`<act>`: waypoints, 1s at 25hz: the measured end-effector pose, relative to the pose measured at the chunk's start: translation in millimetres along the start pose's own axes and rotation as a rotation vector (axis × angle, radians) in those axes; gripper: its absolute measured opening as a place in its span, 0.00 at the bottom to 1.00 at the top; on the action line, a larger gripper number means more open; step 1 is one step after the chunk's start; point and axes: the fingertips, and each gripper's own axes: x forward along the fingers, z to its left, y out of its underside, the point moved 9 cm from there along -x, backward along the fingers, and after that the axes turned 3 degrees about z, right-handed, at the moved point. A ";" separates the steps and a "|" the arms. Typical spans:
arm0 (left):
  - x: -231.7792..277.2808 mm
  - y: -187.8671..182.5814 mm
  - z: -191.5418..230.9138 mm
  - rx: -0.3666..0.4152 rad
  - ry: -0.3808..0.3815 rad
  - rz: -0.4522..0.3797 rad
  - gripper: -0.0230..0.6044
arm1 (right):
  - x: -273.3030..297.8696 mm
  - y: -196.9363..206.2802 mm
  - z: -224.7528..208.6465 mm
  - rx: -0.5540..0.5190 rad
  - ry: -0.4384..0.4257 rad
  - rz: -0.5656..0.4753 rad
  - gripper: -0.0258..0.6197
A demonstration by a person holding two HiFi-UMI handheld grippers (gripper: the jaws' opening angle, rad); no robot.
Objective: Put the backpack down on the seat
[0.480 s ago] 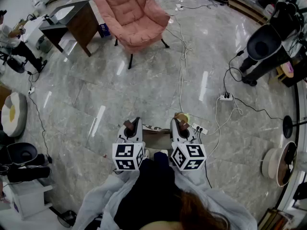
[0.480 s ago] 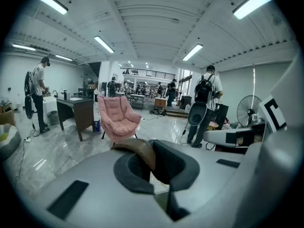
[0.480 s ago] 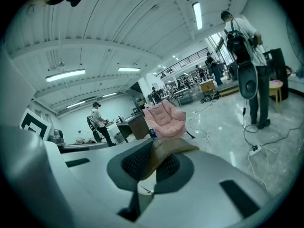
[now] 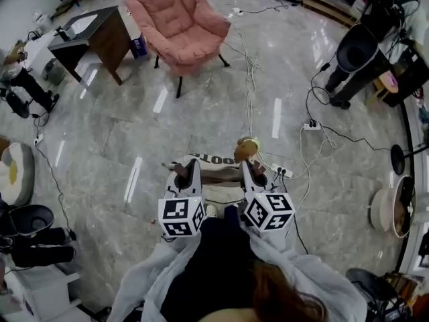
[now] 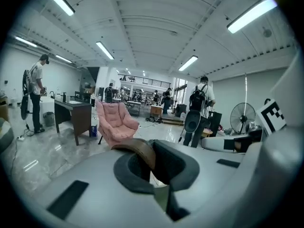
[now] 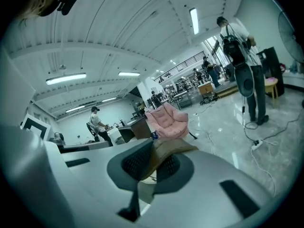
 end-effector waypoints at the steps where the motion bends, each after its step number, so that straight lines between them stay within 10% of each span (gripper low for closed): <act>1: -4.1 -1.0 3.9 -0.006 0.002 -0.015 0.06 | -0.8 0.9 5.9 -0.022 -0.002 -0.008 0.05; 25: 61.8 -23.8 45.0 -0.028 -0.075 -0.024 0.06 | 91.8 -38.8 -10.0 -0.014 -0.062 0.003 0.05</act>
